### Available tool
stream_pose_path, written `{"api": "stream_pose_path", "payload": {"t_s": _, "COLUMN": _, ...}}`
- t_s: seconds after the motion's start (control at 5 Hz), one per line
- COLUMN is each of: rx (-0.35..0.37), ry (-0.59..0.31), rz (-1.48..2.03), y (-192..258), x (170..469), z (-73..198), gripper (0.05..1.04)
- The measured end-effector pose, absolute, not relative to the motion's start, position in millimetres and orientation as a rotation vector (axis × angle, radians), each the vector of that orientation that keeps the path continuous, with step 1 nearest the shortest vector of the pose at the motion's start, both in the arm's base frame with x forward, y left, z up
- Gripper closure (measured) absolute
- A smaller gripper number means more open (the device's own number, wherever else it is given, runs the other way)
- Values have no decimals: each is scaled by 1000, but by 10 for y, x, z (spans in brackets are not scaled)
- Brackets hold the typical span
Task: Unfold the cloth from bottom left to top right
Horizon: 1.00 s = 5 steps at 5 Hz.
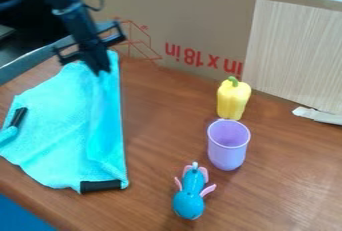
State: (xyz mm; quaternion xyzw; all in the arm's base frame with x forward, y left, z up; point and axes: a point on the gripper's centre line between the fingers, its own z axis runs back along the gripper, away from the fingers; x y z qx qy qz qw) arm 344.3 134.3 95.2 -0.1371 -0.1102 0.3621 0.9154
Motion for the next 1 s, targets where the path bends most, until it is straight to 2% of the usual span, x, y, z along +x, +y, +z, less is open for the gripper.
{"api": "stream_pose_path", "payload": {"t_s": 0.4, "rx": -318, "ry": -158, "rz": 778, "y": 942, "x": 3937, "z": 772, "gripper": 1017}}
{"api": "stream_pose_path", "payload": {"t_s": 0.6, "rx": -325, "ry": -151, "rz": 765, "y": 759, "x": 4098, "z": 737, "gripper": 1017}}
{"api": "stream_pose_path", "payload": {"t_s": 1.0, "rx": -355, "ry": -153, "rz": 740, "y": 543, "x": 4211, "z": 734, "gripper": 989}}
